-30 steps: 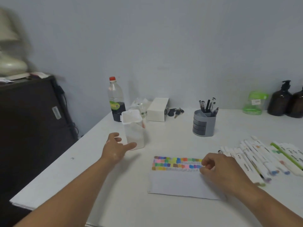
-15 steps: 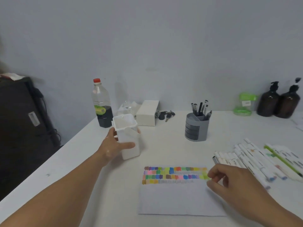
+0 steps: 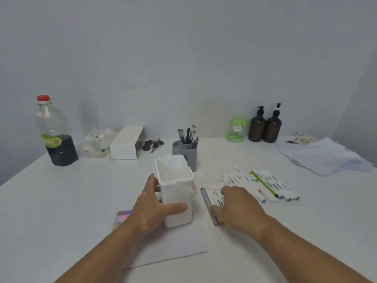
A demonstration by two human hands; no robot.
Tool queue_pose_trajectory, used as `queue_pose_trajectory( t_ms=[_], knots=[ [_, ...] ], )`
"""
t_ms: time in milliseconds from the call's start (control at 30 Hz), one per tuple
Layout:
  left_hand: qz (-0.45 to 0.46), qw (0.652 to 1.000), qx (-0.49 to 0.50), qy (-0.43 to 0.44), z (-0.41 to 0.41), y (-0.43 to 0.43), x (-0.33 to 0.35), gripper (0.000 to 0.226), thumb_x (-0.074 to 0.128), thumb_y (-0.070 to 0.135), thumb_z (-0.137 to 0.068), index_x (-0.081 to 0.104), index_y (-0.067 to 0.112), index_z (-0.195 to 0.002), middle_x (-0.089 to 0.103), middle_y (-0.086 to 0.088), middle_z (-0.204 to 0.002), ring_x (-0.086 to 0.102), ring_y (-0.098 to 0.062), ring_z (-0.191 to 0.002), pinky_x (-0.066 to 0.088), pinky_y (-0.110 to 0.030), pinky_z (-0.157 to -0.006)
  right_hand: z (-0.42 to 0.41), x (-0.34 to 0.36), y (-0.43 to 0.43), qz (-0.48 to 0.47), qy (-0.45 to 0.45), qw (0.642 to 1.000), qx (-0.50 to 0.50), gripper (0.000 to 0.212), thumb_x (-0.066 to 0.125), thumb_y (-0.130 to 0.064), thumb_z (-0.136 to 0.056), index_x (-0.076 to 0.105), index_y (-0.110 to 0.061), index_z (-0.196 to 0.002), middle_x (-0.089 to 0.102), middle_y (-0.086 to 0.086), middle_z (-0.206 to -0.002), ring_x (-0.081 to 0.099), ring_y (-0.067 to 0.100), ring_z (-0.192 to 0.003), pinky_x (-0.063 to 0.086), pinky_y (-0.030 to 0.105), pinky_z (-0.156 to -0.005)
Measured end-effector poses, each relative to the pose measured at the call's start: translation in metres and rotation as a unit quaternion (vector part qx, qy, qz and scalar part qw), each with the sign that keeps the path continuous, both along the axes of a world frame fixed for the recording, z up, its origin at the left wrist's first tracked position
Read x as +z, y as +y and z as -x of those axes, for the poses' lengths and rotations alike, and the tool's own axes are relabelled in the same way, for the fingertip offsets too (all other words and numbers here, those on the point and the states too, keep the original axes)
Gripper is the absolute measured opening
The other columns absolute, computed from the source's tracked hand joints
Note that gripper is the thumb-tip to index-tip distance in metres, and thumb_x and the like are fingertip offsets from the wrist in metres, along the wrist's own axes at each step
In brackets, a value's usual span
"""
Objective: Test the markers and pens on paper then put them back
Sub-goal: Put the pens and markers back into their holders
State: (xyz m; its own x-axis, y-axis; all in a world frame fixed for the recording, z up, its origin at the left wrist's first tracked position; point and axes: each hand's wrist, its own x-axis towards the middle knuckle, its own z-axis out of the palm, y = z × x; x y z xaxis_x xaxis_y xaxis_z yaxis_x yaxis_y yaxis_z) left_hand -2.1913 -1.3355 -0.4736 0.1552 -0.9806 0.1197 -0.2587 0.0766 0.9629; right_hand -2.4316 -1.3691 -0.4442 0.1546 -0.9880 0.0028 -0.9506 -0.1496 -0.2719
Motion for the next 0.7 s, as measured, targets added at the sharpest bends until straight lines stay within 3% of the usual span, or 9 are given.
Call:
queue_pose_trajectory(
  t_ms=[67,133,300,367,500,600,667,700],
  knots=[
    [0.011,1.000,-0.002,-0.025,0.007,-0.003,-0.007,0.100,0.095,0.047,-0.040,0.042,0.051,-0.125,0.065,0.017,-0.113,0.066,-0.005,-0.101,0.059,-0.033,-0.083,-0.009,-0.002,-0.006,-0.003,0.024,1.000,-0.013,0.036,0.060,-0.056,-0.085,0.049,-0.023,-0.095,0.054,-0.003,-0.099,0.053,0.019,-0.086,0.037,0.031,-0.058],
    [0.017,0.999,-0.002,-0.036,0.007,-0.007,-0.009,0.098,0.094,0.048,-0.040,0.042,0.054,-0.123,0.066,0.018,-0.112,0.066,0.000,-0.098,0.057,-0.024,-0.077,-0.016,-0.004,-0.012,0.001,0.035,0.999,-0.028,0.039,0.059,-0.059,-0.084,0.048,-0.022,-0.093,0.052,0.000,-0.102,0.050,0.021,-0.086,0.038,0.031,-0.065],
    [0.016,0.998,0.006,-0.055,-0.012,-0.022,-0.011,0.102,0.091,0.052,-0.043,0.037,0.048,-0.129,0.062,0.016,-0.118,0.064,-0.003,-0.099,0.054,-0.022,-0.074,-0.030,-0.008,-0.028,0.002,0.064,0.997,-0.043,0.046,0.062,-0.056,-0.082,0.061,-0.020,-0.110,0.055,0.006,-0.120,0.058,0.025,-0.104,0.039,0.030,-0.074],
    [0.017,0.998,0.009,-0.055,-0.018,-0.024,-0.013,0.101,0.091,0.055,-0.041,0.037,0.052,-0.127,0.063,0.018,-0.117,0.066,-0.002,-0.097,0.054,-0.019,-0.071,-0.037,-0.009,-0.035,-0.008,0.073,0.997,-0.035,0.041,0.064,-0.051,-0.081,0.061,-0.020,-0.108,0.056,0.007,-0.120,0.059,0.026,-0.105,0.038,0.029,-0.073],
    [0.029,0.998,0.014,-0.051,-0.023,-0.026,-0.016,0.095,0.093,0.056,-0.042,0.034,0.070,-0.115,0.063,0.026,-0.114,0.065,0.004,-0.096,0.054,-0.016,-0.066,-0.045,-0.007,-0.044,-0.048,0.066,0.996,-0.021,0.027,0.064,-0.042,-0.075,0.051,-0.019,-0.080,0.063,0.002,-0.099,0.062,0.022,-0.085,0.037,0.025,-0.057],
    [0.032,0.998,0.002,-0.044,-0.025,-0.026,-0.016,0.110,0.094,0.061,-0.040,0.030,0.063,-0.129,0.058,0.026,-0.123,0.061,-0.003,-0.108,0.054,-0.018,-0.072,-0.050,-0.008,-0.047,-0.067,0.050,0.996,-0.026,0.026,0.065,-0.041,-0.071,0.050,-0.021,-0.076,0.059,-0.005,-0.080,0.056,0.013,-0.067,0.034,0.024,-0.047],
    [0.032,0.999,-0.007,-0.036,-0.025,-0.024,-0.014,0.122,0.092,0.069,-0.035,0.027,0.056,-0.138,0.056,0.024,-0.128,0.059,-0.007,-0.113,0.056,-0.020,-0.077,-0.054,-0.011,-0.048,-0.063,0.051,0.997,-0.008,0.024,0.063,-0.039,-0.073,0.058,-0.021,-0.088,0.061,-0.006,-0.085,0.063,0.015,-0.078,0.036,0.022,-0.051],
    [0.036,0.999,-0.013,-0.026,-0.026,-0.023,-0.013,0.125,0.091,0.070,-0.034,0.027,0.055,-0.139,0.056,0.023,-0.130,0.059,-0.008,-0.115,0.057,-0.025,-0.082,-0.057,-0.011,-0.048,-0.064,0.056,0.996,0.009,0.023,0.062,-0.037,-0.077,0.061,-0.027,-0.097,0.066,-0.008,-0.097,0.067,0.017,-0.093,0.038,0.020,-0.058]
  ],
)
